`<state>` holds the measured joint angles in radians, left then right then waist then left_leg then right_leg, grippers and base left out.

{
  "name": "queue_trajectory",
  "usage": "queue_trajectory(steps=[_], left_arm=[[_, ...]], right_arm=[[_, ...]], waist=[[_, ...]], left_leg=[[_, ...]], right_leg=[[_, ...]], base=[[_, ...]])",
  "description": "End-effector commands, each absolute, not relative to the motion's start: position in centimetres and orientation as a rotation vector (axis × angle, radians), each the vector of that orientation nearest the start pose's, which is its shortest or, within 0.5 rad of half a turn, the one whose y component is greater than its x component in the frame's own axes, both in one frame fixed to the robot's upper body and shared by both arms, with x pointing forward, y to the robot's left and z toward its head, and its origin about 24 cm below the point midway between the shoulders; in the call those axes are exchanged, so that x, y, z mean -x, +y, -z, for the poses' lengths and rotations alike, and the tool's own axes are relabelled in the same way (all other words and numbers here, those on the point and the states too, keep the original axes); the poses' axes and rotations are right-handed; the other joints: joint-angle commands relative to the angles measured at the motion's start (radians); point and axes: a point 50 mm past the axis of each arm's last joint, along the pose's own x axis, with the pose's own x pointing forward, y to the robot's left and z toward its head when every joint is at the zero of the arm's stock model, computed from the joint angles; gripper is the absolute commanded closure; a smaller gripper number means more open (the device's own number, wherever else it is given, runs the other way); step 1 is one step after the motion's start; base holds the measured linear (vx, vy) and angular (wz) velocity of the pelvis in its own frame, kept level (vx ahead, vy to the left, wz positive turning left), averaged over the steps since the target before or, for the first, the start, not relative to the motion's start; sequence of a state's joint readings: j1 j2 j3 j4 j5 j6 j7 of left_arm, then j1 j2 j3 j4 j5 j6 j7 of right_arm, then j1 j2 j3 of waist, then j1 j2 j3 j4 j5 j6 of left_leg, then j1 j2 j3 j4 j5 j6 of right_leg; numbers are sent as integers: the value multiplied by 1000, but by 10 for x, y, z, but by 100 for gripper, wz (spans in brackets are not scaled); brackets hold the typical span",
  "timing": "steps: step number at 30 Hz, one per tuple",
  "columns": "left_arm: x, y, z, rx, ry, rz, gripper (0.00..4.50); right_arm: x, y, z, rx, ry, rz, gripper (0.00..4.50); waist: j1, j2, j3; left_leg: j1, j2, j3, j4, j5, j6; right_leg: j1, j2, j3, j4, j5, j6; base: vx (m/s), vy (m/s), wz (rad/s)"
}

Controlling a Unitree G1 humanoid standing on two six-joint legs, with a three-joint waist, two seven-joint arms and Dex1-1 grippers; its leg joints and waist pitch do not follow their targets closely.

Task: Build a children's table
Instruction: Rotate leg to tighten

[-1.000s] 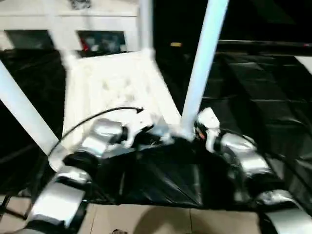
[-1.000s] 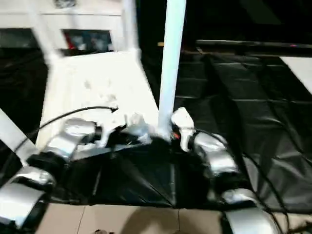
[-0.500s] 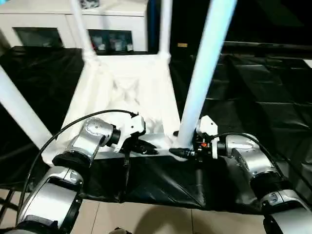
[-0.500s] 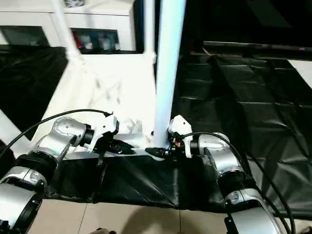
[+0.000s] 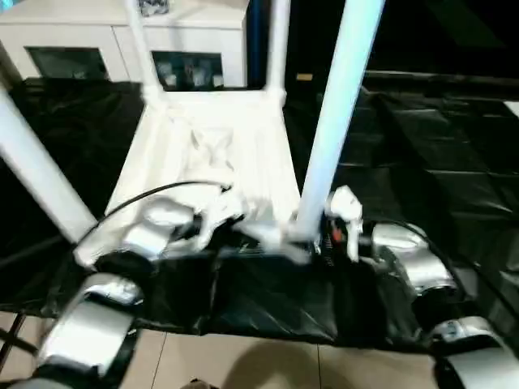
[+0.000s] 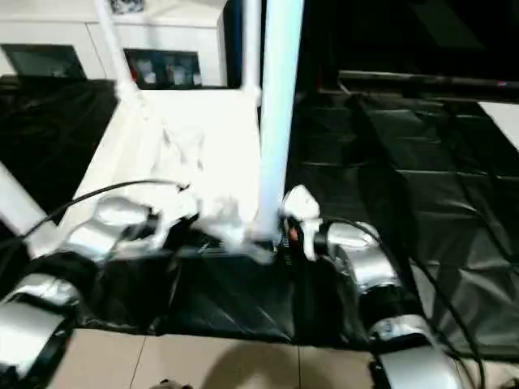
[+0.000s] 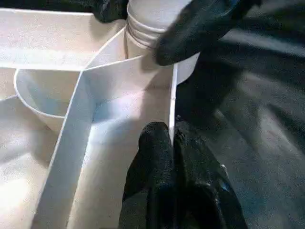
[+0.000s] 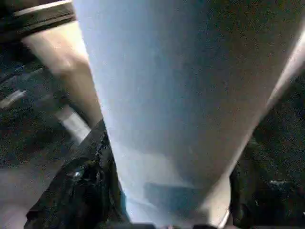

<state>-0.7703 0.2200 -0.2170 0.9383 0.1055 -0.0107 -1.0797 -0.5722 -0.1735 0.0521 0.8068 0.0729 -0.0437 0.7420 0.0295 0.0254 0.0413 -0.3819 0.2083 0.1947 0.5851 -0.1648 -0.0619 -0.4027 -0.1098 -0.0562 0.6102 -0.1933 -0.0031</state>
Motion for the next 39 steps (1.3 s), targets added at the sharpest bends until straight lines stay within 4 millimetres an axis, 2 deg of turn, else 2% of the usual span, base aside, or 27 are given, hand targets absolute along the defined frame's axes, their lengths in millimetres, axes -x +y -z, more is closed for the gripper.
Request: queue_trajectory(steps=[1,3,4,5,7,9,10,12,14,15,17,20,22,26,28,31,34,36,39], left_arm=[[-347,81,-51,-344,409,1175,450],[-347,70,-51,-325,398,1163,450],[-346,66,-51,-316,394,1164,450],[-345,55,-52,-300,380,1162,450],[-343,45,-52,-304,361,1165,450],[-341,40,-53,-282,337,1183,450],[-340,38,-54,-272,319,1198,450],[-339,41,-55,-282,298,1219,450],[-339,48,-56,-304,275,1232,450],[-339,49,-56,-306,274,1232,450],[-338,57,-57,-319,258,1262,450],[-334,71,-57,-343,267,1332,450],[-331,80,-55,-362,287,1386,450],[-329,95,-53,-395,331,1435,450],[-328,107,-50,-467,385,1453,450],[-330,117,-49,-527,419,1445,450],[-330,127,-49,-571,451,1450,450],[-330,128,-50,-570,452,1452,450],[-330,130,-51,-572,460,1472,450]], right_arm=[[-336,-108,-17,60,320,-703,181],[-340,-103,-16,59,338,-620,182],[-342,-101,-16,61,338,-598,182],[-344,-94,-16,52,336,-560,182],[-344,-84,-19,46,317,-568,182],[-346,-80,-22,37,293,-550,112],[-347,-80,-26,48,260,-553,112],[-347,-85,-30,35,228,-575,91],[-346,-93,-32,26,211,-618,76],[-346,-93,-33,25,211,-621,67],[-342,-103,-32,52,207,-689,46],[-334,-118,-31,115,209,-816,46],[-328,-124,-32,137,212,-917,46],[-319,-132,-35,154,219,-1067,46],[-316,-136,-37,187,230,-1145,46],[-316,-139,-39,222,242,-1189,46],[-318,-141,-40,251,254,-1211,46],[-318,-141,-40,250,256,-1218,46],[-317,-139,-42,232,259,-1249,78]], waist=[[-8,-1,-54],[-15,2,-56],[-22,-1,-58],[-24,4,-59],[-29,0,-59],[-26,2,-60],[-25,1,-61],[-24,3,-62],[-23,3,-63],[-23,5,-66],[-22,2,-66],[-14,3,-69],[-9,5,-69],[5,5,-66],[9,8,-63],[11,8,-62],[10,4,-62],[10,4,-62],[11,4,-64]], left_leg=[[20,18,-12,-82,-340,-16],[19,13,-11,-79,-344,-9],[17,12,-10,-77,-338,-1],[16,12,-10,-76,-332,2],[15,10,-8,-73,-327,17],[13,9,-6,-71,-312,37],[12,9,-7,-71,-304,41],[13,12,-7,-71,-294,48],[11,11,-6,-69,-282,64],[9,13,-6,-67,-247,82],[8,13,-5,-65,-232,93],[8,14,-3,-59,-189,123],[11,19,1,-57,-172,140],[14,22,2,-60,-214,130],[17,24,1,-65,-242,106],[17,25,-1,-68,-260,83],[16,23,-2,-69,-260,74],[16,22,-1,-68,-255,74],[15,22,-1,-66,-239,79]], right_leg=[[37,-26,27,-83,-270,-217],[37,-26,28,-88,-273,-211],[38,-24,28,-87,-246,-216],[38,-25,28,-85,-228,-223],[38,-23,28,-88,-209,-227],[40,-25,27,-90,-215,-222],[42,-24,26,-89,-209,-221],[42,-23,26,-86,-181,-227],[47,-23,25,-84,-146,-237],[49,-23,25,-77,-88,-249],[51,-22,23,-74,-61,-258],[57,-24,21,-68,-2,-275],[53,-21,19,-62,36,-298],[51,-23,20,-67,-22,-290],[48,-25,21,-70,-70,-283],[48,-25,21,-71,-88,-279],[49,-26,22,-70,-92,-272],[49,-27,22,-69,-94,-272],[50,-26,22,-67,-76,-277]], base=[[0,0,0],[0,0,0],[0,0,0],[0,0,0],[0,0,0],[0,0,0],[0,0,0],[0,0,0],[0,0,0],[0,0,0],[0,0,0],[0,0,0],[0,0,0],[0,0,0],[0,0,0],[0,0,0],[0,0,0],[0,0,0],[0,0,0]])
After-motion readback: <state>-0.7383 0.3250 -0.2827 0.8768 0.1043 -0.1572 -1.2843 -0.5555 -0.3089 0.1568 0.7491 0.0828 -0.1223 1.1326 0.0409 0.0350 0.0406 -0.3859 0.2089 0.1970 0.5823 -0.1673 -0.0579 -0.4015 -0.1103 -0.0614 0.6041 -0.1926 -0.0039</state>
